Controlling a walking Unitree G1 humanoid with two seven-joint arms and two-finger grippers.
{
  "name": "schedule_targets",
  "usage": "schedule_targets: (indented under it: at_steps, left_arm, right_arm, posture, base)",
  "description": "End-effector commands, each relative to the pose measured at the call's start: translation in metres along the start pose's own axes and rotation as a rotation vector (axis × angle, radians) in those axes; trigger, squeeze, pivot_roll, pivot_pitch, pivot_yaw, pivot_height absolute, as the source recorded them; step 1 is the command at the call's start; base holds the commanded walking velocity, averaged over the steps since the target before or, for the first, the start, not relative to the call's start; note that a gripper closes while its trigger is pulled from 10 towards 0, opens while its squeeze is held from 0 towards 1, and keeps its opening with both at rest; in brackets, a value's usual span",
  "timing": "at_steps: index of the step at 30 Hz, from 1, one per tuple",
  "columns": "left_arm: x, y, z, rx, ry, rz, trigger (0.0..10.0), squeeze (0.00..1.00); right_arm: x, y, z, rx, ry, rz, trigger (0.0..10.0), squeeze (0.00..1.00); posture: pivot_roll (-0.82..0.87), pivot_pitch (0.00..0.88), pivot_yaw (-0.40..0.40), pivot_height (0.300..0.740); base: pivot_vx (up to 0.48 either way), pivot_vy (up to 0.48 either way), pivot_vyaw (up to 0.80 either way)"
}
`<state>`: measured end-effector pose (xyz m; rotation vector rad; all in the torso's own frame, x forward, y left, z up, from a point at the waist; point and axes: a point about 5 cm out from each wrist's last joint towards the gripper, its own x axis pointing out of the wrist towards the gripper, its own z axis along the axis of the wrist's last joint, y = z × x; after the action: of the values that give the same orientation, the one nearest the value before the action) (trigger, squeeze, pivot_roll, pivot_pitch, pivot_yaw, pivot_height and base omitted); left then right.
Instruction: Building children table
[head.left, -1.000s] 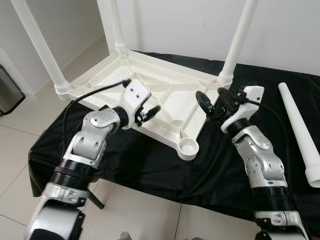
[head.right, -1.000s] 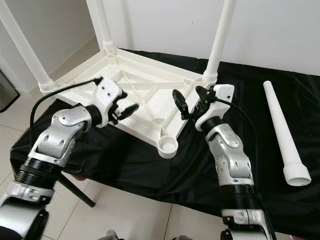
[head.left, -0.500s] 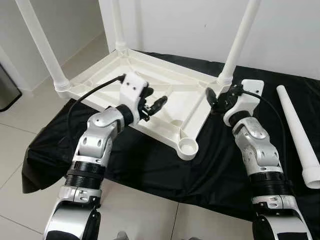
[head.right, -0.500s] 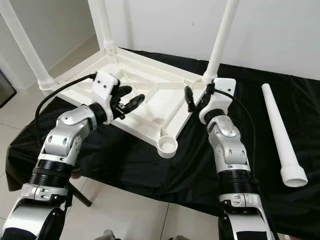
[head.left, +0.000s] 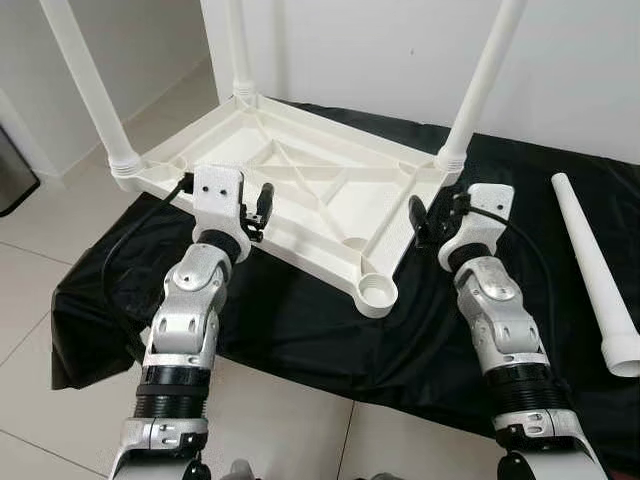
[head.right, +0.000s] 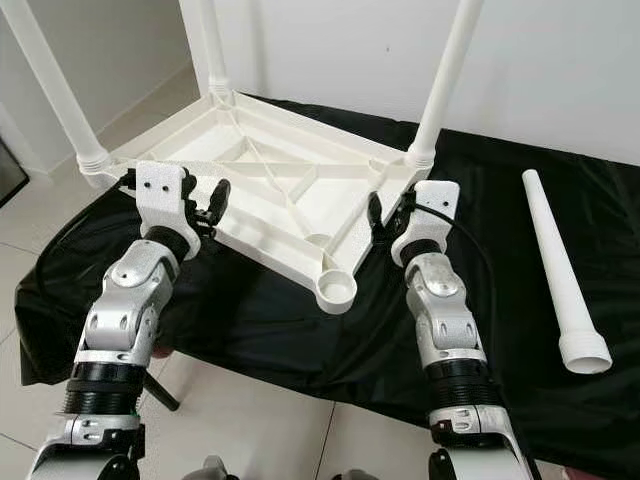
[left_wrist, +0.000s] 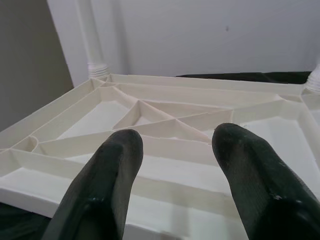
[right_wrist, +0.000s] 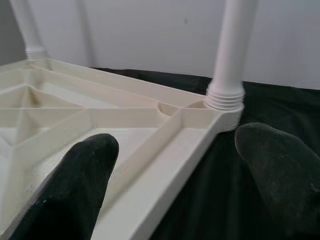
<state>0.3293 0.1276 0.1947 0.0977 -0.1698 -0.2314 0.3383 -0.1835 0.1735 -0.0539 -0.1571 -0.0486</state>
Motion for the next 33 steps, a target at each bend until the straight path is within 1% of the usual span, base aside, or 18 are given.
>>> schedule_targets:
  at_steps: [1, 3, 8, 11, 14, 15, 16, 19, 21, 24, 25, 26, 27, 28, 29, 30, 31, 33]
  left_arm:
    - [-0.001, 0.000, -0.003, 0.015, 0.002, 0.016, 10.0, 0.00]
    - [-0.002, 0.001, -0.002, 0.027, -0.011, 0.020, 10.0, 0.00]
    - [-0.002, 0.001, 0.001, 0.044, -0.029, 0.030, 10.0, 0.00]
    - [0.001, -0.005, 0.004, 0.065, -0.030, 0.014, 10.0, 0.00]
    - [0.001, -0.007, 0.003, 0.069, -0.028, 0.004, 10.0, 0.00]
    - [0.001, -0.017, 0.004, 0.089, -0.027, -0.046, 10.0, 0.00]
    - [0.001, -0.019, 0.005, 0.099, -0.030, -0.059, 10.0, 0.00]
    - [0.002, -0.027, 0.006, 0.107, -0.036, -0.103, 10.0, 0.00]
    - [0.002, -0.039, 0.006, 0.134, -0.040, -0.185, 10.0, 0.00]
    - [0.002, -0.044, 0.006, 0.148, -0.040, -0.222, 10.0, 0.00]
    - [0.001, -0.053, 0.005, 0.168, -0.040, -0.282, 10.0, 0.00]
    - [0.001, -0.053, 0.005, 0.168, -0.040, -0.282, 10.0, 0.00]
    - [-0.001, -0.061, 0.004, 0.178, -0.038, -0.336, 10.0, 0.00]
    - [-0.001, -0.061, 0.004, 0.178, -0.038, -0.336, 10.0, 0.00]
    - [-0.003, -0.070, 0.003, 0.183, -0.034, -0.397, 10.0, 0.00]
    - [-0.003, -0.070, 0.003, 0.183, -0.034, -0.397, 10.0, 0.00]
    - [-0.005, -0.076, 0.002, 0.185, -0.031, -0.437, 10.0, 0.00]
    - [-0.005, -0.076, 0.002, 0.185, -0.031, -0.437, 10.0, 0.00]
  right_arm:
    - [0.001, -0.005, -0.001, -0.015, -0.001, -0.032, 10.0, 0.00]
    - [0.005, -0.015, 0.002, -0.044, -0.017, -0.107, 10.0, 0.00]
    - [0.006, -0.023, 0.004, -0.068, -0.031, -0.177, 10.0, 0.00]
    - [0.004, -0.043, 0.003, -0.107, -0.008, -0.348, 10.0, 0.00]
    - [0.003, -0.047, 0.003, -0.121, -0.001, -0.387, 10.0, 0.00]
    - [0.001, -0.059, 0.001, -0.144, 0.012, -0.477, 10.0, 0.00]
    - [0.000, -0.062, 0.000, -0.147, 0.016, -0.496, 10.0, 0.00]
    - [0.001, -0.066, 0.000, -0.152, 0.014, -0.523, 10.0, 0.00]
    - [0.000, -0.073, 0.000, -0.157, 0.020, -0.594, 10.0, 0.00]
    - [-0.001, -0.077, 0.000, -0.165, 0.026, -0.632, 10.0, 0.00]
    - [-0.002, -0.081, -0.001, -0.155, 0.036, -0.657, 10.0, 0.00]
    - [-0.002, -0.081, -0.001, -0.155, 0.036, -0.657, 10.0, 0.00]
    - [-0.003, -0.085, -0.001, -0.166, 0.044, -0.692, 10.0, 0.00]
    - [-0.003, -0.085, -0.001, -0.166, 0.044, -0.692, 10.0, 0.00]
    - [-0.004, -0.092, -0.003, -0.166, 0.067, -0.743, 10.0, 0.00]
    - [-0.004, -0.092, -0.003, -0.166, 0.067, -0.743, 10.0, 0.00]
    - [-0.006, -0.097, -0.004, -0.166, 0.083, -0.778, 10.0, 0.00]
    - [-0.006, -0.097, -0.004, -0.166, 0.083, -0.778, 10.0, 0.00]
  posture:
    - [0.01, 0.000, -0.052, 0.740]
    - [0.01, 0.000, -0.050, 0.740]
    - [0.01, 0.000, -0.048, 0.740]
    - [0.00, 0.000, -0.040, 0.740]
    - [0.00, 0.000, -0.039, 0.740]
    - [0.00, 0.000, -0.036, 0.740]
    - [0.00, 0.000, -0.036, 0.740]
    - [0.00, 0.000, -0.032, 0.740]
    - [0.00, 0.000, -0.030, 0.740]
    - [0.00, 0.000, -0.030, 0.740]
    - [0.00, 0.001, -0.028, 0.740]
    - [0.00, 0.001, -0.028, 0.740]
    - [-0.01, 0.002, -0.026, 0.740]
    - [-0.01, 0.002, -0.026, 0.740]
    - [-0.01, 0.004, -0.023, 0.740]
    - [-0.01, 0.004, -0.023, 0.740]
    - [-0.01, 0.004, -0.022, 0.740]
    - [-0.01, 0.004, -0.022, 0.740]
  base:
    - [0.000, 0.000, 0.00]
    - [0.000, 0.000, 0.00]
    - [0.000, 0.000, 0.00]
    - [0.000, 0.000, 0.00]
    - [0.000, 0.000, 0.00]
    - [0.000, 0.000, 0.00]
    - [0.000, 0.000, 0.00]
    - [0.000, 0.000, 0.00]
    - [0.000, 0.000, 0.00]
    - [0.000, 0.000, 0.00]
    - [0.000, 0.000, 0.00]
    - [0.000, 0.000, 0.00]
    - [0.000, 0.000, 0.00]
    - [0.000, 0.000, 0.00]
    - [0.000, 0.000, 0.00]
    - [0.000, 0.000, 0.00]
    - [0.000, 0.000, 0.00]
    - [0.000, 0.000, 0.00]
